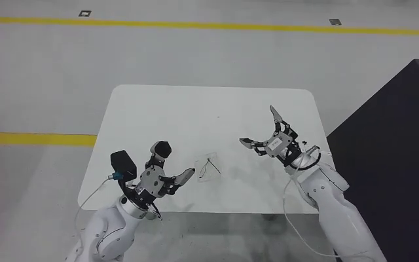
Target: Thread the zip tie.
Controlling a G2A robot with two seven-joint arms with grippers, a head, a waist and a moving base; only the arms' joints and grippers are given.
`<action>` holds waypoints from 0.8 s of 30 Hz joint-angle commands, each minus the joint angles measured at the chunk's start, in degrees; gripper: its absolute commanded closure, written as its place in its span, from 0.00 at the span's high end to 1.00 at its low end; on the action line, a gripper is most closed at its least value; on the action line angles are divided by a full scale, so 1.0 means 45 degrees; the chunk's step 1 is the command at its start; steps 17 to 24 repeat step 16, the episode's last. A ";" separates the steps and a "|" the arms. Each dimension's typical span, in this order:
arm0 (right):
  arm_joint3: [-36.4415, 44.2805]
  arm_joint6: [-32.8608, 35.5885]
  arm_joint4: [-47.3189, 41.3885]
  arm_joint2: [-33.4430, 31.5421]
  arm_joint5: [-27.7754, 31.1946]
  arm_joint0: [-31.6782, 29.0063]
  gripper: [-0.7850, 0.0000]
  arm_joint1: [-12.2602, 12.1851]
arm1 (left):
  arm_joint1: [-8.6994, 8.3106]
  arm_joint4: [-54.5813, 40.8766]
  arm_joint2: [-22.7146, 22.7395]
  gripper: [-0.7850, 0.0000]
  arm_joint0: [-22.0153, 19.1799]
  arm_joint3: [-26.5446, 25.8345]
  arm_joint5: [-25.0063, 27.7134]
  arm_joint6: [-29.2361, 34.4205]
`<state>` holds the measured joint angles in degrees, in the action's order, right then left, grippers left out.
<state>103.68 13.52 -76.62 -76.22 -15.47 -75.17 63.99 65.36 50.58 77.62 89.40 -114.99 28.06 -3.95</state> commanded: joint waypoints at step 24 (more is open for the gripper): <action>-0.0007 -0.0014 0.0065 0.0008 -0.0027 0.0016 1.00 -0.0001 | 0.0000 0.0000 0.0000 1.00 0.0000 0.0000 0.0000 0.0000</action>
